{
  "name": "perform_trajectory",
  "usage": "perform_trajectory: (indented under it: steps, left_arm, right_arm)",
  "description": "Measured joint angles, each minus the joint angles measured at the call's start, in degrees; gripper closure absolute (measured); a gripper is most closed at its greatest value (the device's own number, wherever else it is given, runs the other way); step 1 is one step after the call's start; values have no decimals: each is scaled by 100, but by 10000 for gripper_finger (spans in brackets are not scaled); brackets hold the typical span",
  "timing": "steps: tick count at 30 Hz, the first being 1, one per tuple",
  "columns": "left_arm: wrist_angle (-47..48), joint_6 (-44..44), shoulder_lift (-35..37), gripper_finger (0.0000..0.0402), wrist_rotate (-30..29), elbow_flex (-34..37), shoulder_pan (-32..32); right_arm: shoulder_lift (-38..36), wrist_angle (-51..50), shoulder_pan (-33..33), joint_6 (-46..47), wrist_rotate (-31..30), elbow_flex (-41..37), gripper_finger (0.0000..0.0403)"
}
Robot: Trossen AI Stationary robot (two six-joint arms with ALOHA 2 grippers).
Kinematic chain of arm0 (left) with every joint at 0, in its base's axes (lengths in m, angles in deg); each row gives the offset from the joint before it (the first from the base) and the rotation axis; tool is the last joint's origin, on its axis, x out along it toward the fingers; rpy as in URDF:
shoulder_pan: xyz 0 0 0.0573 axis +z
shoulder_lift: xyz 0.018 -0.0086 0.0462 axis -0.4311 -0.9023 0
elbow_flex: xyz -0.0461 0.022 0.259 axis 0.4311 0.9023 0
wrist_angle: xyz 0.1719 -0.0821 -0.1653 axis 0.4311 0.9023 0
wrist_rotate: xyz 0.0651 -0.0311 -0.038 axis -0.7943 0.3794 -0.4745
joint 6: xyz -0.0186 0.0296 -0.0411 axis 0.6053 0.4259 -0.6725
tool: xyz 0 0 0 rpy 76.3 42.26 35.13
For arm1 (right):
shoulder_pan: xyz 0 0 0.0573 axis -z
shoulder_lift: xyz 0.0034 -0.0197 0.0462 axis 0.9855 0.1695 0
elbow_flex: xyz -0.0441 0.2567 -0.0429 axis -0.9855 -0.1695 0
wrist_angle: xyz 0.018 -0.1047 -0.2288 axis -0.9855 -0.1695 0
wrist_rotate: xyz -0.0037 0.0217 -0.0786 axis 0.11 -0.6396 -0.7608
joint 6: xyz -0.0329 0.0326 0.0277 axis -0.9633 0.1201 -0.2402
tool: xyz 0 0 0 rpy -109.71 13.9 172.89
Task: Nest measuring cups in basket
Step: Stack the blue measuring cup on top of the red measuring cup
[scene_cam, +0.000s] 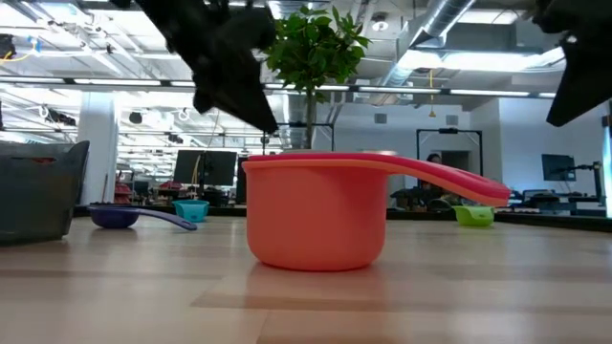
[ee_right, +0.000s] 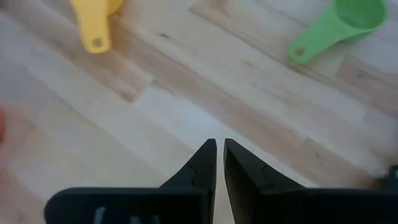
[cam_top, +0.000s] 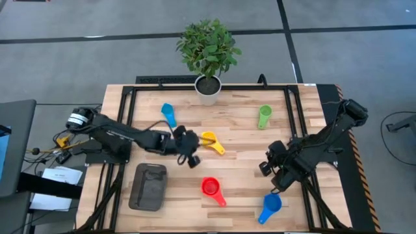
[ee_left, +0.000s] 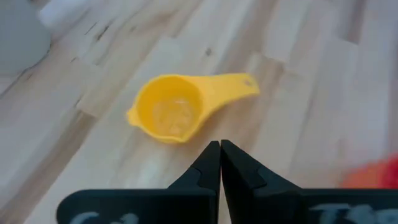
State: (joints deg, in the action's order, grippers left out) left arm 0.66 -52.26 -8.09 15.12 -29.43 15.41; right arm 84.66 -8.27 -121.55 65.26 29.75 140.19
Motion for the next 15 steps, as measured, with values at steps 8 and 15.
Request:
perform_trajectory:
  steps: [8,15]
  left_arm:
    - [-627,-217,-325,393,226,210,682]
    - [-2154,494,-336,337,439,207,399]
  right_arm:
    - [-7,-59,556,-801,645,0,346]
    - [-37,108,370,-1171,1747,1,346]
